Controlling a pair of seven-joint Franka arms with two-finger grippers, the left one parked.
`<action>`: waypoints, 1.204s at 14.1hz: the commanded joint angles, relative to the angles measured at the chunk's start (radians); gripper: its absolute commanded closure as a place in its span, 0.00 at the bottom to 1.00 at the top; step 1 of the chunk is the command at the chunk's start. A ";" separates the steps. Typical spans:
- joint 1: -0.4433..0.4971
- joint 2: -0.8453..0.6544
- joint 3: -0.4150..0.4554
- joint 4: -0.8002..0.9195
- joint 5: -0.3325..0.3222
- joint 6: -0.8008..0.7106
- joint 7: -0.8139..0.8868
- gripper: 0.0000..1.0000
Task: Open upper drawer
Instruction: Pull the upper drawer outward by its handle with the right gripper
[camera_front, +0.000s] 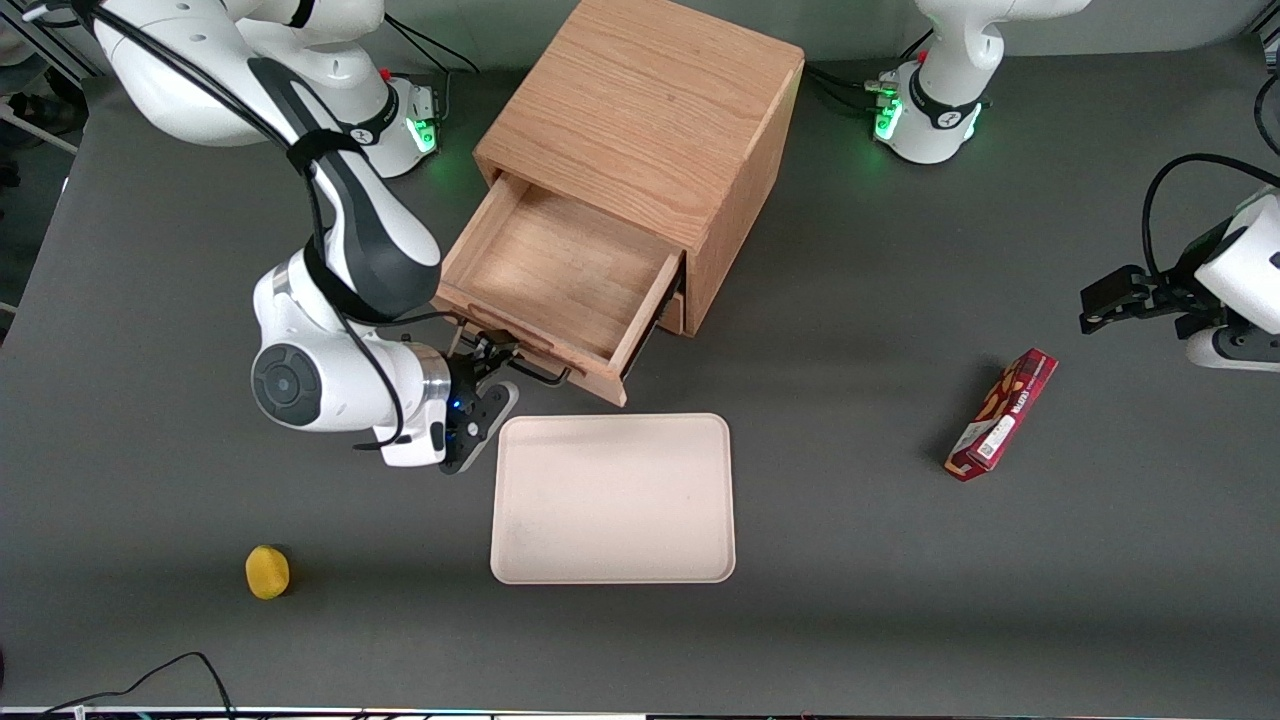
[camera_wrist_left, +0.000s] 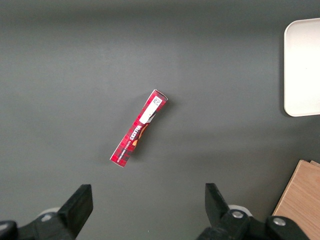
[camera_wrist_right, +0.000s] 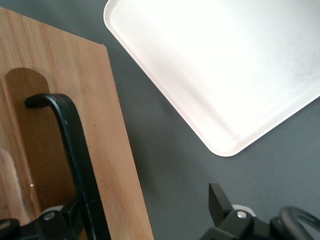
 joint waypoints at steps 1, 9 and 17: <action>0.010 0.046 -0.023 0.078 -0.034 -0.034 -0.015 0.00; 0.013 0.067 -0.066 0.162 -0.050 -0.101 -0.084 0.00; 0.019 -0.127 -0.031 0.248 -0.043 -0.275 0.107 0.00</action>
